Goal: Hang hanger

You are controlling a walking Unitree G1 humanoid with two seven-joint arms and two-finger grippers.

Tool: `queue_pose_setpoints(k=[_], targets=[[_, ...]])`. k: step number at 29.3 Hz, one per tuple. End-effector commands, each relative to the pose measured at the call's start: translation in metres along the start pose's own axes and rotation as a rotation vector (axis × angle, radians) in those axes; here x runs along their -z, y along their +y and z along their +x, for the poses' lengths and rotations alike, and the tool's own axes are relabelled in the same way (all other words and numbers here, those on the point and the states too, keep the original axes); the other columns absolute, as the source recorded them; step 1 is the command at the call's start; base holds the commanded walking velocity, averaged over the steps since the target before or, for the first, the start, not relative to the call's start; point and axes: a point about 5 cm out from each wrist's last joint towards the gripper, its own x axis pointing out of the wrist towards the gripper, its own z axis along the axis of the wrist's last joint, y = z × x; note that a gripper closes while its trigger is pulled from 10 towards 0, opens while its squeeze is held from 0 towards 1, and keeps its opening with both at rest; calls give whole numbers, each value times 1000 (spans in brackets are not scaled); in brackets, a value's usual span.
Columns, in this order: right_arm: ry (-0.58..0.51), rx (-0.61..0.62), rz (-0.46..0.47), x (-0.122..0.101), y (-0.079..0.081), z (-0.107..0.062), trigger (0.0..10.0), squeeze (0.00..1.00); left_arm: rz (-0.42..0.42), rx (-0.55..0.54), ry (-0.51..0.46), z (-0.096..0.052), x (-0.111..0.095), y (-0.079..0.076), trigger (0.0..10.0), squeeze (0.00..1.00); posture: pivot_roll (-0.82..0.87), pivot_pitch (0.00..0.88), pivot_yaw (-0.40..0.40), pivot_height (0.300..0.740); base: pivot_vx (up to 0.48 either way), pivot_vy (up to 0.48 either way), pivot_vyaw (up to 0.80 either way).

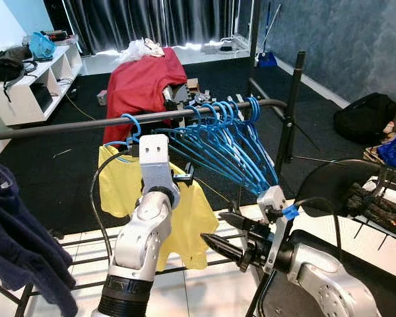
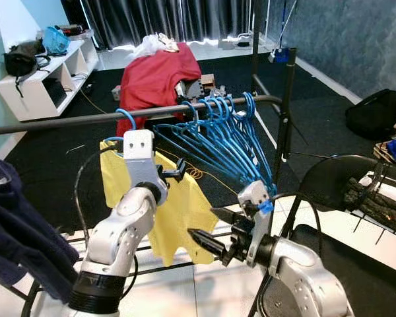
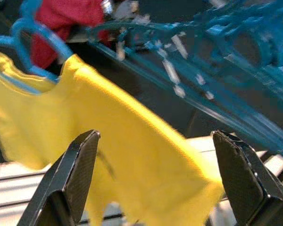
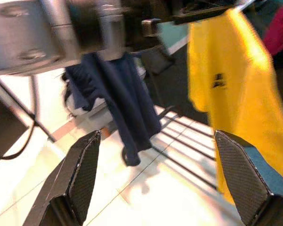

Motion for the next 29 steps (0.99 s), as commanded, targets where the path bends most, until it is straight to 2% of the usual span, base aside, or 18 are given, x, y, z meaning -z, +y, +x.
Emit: queue_pose_setpoints(k=[1,5,6,11,17,19,22,26,29], targets=[[-4,-45,13,0,8,3,10000,0,4,-6,36,0,0,-25,10000,0,-168,0,94,736,0,0,0],[-7,-47,16,0,10,4,10000,0,33,-20,44,2,1,-31,10000,0,-173,0,97,736,0,0,0],[-10,-50,23,0,12,4,10000,0,49,-3,56,3,2,-45,10000,0,-179,0,104,736,0,0,0],[-11,-51,29,0,13,3,10000,0,24,32,54,3,-1,-54,10000,0,-183,0,107,736,0,0,0],[-7,-56,39,1,17,2,10000,0,-86,127,30,-2,-14,-64,10000,0,-183,0,112,736,0,0,0],[-7,-56,39,1,17,2,10000,0,-86,127,30,-2,-14,-64,10000,0,-183,0,112,736,0,0,0],[-5,-61,45,2,19,2,10000,0,-132,188,34,-6,-17,-70,10000,0,-183,0,112,736,0,0,0],[-6,-62,50,2,20,3,10000,0,-159,157,70,-4,-14,-72,10000,0,-185,0,116,736,0,0,0],[-9,-61,52,2,21,3,10000,0,-138,107,93,-1,-10,-71,10000,0,-187,0,118,736,0,0,0]])
